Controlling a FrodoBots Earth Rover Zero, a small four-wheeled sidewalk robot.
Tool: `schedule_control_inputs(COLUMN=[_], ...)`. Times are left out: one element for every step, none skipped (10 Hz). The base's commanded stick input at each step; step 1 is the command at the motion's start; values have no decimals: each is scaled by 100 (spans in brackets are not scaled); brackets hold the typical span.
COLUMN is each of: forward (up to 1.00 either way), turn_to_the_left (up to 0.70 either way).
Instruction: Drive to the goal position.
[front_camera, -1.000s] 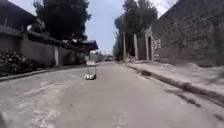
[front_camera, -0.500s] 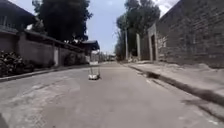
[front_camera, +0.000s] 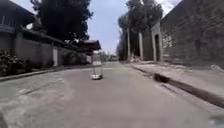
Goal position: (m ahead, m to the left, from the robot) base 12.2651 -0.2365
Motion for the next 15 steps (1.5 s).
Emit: schedule_control_inputs(forward=[100, 100, 100, 100, 100, 100, 100, 100, 100, 100, 100, 100, 100, 100, 100], turn_to_the_left=[0, 0, 0, 0, 0, 0, 0, 0, 0, 0, 0, 0, 0, -27, -40])
